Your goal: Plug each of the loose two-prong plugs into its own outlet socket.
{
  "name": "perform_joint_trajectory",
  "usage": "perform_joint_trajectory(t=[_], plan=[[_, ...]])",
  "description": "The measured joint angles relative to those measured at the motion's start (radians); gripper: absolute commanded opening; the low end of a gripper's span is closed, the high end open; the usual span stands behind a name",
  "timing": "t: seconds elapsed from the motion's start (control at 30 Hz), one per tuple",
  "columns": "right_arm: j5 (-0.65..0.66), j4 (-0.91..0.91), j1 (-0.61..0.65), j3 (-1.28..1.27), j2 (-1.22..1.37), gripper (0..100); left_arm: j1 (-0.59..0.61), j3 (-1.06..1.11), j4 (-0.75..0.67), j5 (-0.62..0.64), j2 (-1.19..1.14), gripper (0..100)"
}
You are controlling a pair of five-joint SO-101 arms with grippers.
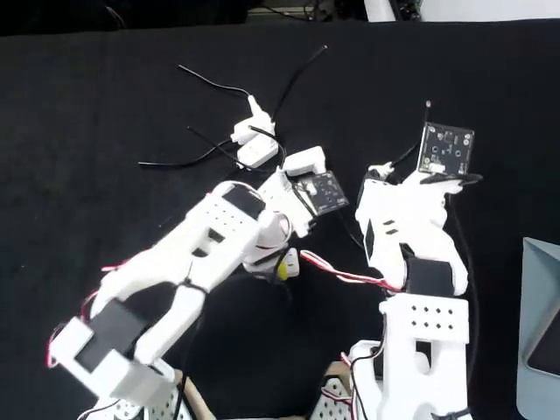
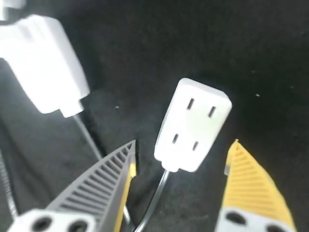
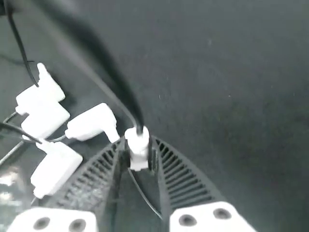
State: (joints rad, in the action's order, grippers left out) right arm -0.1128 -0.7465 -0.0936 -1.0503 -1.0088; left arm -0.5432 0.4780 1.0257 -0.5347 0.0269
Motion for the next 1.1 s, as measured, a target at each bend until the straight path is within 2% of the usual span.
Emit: perform_joint_trajectory(t=[0.1,0.27,0.33,0.47,0.6,0.77,0.9,1.1], plan=[[0.000,0.002,0.000,0.000,0.000,1.3,0.000,-0.005,-0.037,0.000,-0.064,28],[0.000,0.003,0.000,0.000,0.000,1.3,-0.002,-0.005,-0.106,0.000,-0.086,10],[0.000,0.003,0.000,0.000,0.000,1.3,-0.005,-0.005,-0.129,-0.002,-0.086,8],[-0.003,0.003,-0.005,0.000,0.000,1.3,-0.008,-0.006,-0.129,0.017,-0.064,15],[-0.003,0.003,-0.002,0.000,0.000,1.3,0.031,-0.009,-0.140,0.155,-0.060,28],[-0.003,0.003,0.000,0.000,0.000,1.3,0.084,-0.052,-0.023,0.311,-0.046,29],[-0.003,-0.012,0.009,0.000,0.000,1.3,0.089,-0.075,0.061,0.328,0.032,29],[-0.003,-0.109,0.146,-0.006,-0.018,1.3,0.121,-0.074,0.157,0.341,0.221,29]])
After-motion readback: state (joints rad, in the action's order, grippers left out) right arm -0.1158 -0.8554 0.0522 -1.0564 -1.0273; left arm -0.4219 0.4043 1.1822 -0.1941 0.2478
